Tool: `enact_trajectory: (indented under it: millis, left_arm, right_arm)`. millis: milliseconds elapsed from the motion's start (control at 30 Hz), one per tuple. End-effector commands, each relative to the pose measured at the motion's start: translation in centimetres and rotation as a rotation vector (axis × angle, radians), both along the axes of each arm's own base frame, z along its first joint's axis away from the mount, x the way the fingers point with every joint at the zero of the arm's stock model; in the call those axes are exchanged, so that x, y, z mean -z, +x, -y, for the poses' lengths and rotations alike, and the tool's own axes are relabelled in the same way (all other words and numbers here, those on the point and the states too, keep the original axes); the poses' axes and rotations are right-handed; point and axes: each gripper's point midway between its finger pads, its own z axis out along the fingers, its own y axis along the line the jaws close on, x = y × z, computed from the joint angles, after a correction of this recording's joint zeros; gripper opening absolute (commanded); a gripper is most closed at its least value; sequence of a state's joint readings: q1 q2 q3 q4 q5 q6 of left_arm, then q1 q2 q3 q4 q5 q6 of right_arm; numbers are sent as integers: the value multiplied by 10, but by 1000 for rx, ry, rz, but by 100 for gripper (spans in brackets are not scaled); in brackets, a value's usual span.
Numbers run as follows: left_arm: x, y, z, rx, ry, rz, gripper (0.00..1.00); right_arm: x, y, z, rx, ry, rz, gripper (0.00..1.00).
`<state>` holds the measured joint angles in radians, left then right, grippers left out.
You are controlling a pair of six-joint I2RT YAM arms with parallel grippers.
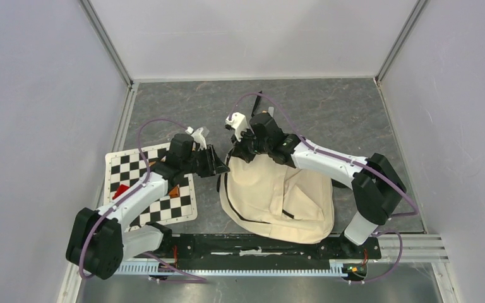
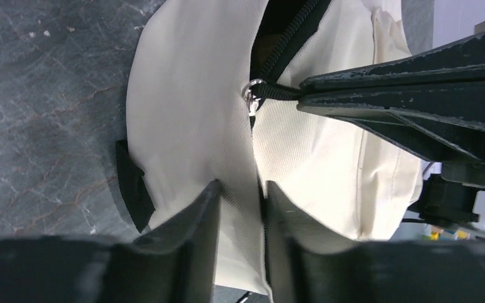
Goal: Pack the student bag
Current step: Zip the student bag at the center of the board.
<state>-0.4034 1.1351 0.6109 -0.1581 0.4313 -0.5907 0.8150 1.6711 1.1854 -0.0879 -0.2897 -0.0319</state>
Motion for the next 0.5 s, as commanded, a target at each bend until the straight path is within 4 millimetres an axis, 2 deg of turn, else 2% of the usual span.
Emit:
enact_trajectory:
  millis: [0,100,233,467]
  left_arm:
    - [2,5,12,41,-40,19,26]
    - [9,4,13,31,-52,0,3]
    - [10,-3,7,-9,-54,-15,2]
    - [16,-29,-15,-97,-17,-71,2]
  right_arm:
    - [-30,13,-10,25,54,70,0]
    - [-43,30,0,138,46,107,0]
    - [-60,53,10,284,59,82,0]
    - [-52,79,33,421,-10,62,0]
